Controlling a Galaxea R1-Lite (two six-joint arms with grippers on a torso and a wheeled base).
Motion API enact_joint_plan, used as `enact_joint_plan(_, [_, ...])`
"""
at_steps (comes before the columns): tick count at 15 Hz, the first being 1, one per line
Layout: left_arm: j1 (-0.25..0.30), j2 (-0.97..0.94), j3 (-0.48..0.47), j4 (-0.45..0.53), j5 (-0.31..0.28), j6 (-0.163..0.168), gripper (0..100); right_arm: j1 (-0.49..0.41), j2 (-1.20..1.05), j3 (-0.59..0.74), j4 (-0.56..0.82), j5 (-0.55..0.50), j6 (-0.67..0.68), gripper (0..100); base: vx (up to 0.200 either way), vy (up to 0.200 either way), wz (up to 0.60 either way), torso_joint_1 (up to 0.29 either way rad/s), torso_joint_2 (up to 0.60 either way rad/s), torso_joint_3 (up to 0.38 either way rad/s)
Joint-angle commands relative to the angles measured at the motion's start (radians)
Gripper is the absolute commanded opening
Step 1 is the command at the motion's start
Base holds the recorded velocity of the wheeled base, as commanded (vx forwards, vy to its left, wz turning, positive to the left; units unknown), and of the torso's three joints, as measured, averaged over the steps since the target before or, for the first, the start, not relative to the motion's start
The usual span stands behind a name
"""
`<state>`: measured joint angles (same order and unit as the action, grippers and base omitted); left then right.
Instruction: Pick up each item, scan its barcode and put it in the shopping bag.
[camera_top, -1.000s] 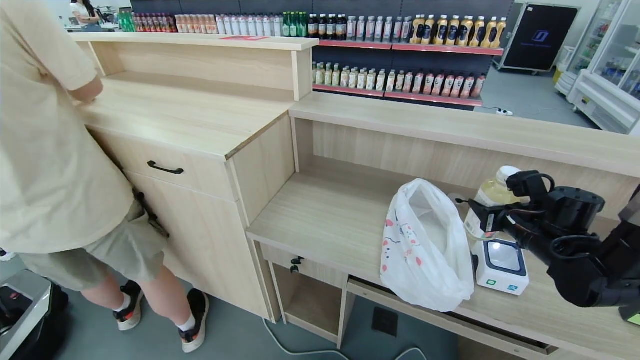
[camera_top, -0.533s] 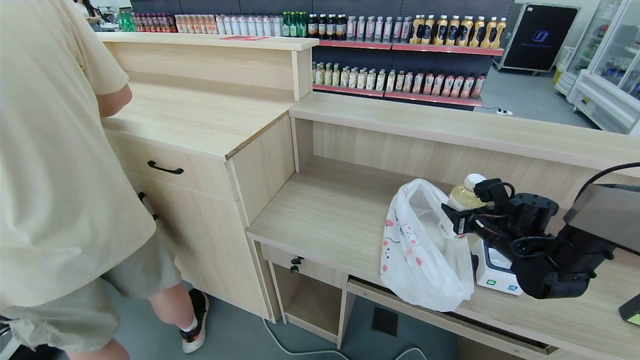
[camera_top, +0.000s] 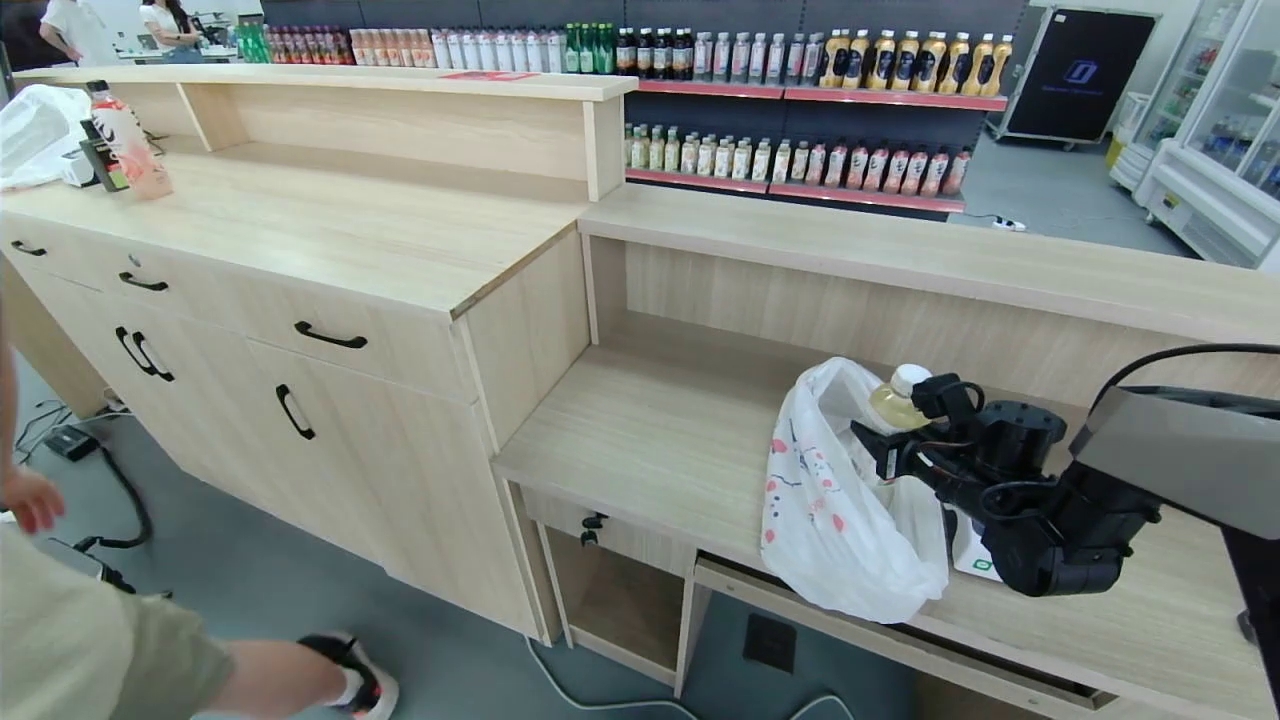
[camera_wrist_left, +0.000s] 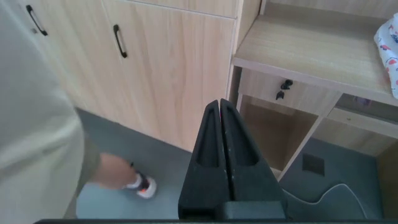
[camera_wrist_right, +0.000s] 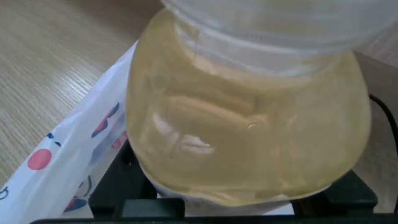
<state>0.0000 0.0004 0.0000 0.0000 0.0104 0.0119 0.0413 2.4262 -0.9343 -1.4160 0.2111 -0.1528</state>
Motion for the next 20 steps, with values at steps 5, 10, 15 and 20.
enact_joint_plan(5, [0.0,0.0,0.0,0.0,0.0,0.0,0,0.003,0.062,-0.031,-0.031,0.014,0.001,0,0.0,0.0,0.0,0.0,0.0,0.0])
enact_joint_plan(10, [0.0,0.0,0.0,0.0,0.0,0.0,0,0.005,0.113,-0.035,-0.061,0.039,-0.001,0,0.0,0.0,0.0,0.0,0.0,0.0])
enact_joint_plan(15, [0.0,0.0,0.0,0.0,0.0,0.0,0,0.003,0.113,-0.031,-0.06,0.045,-0.005,100,0.0,0.0,0.0,0.0,0.0,0.0])
enact_joint_plan(20, [0.0,0.0,0.0,0.0,0.0,0.0,0,0.005,0.06,-0.012,-0.051,0.062,-0.008,100,0.0,0.0,0.0,0.0,0.0,0.0])
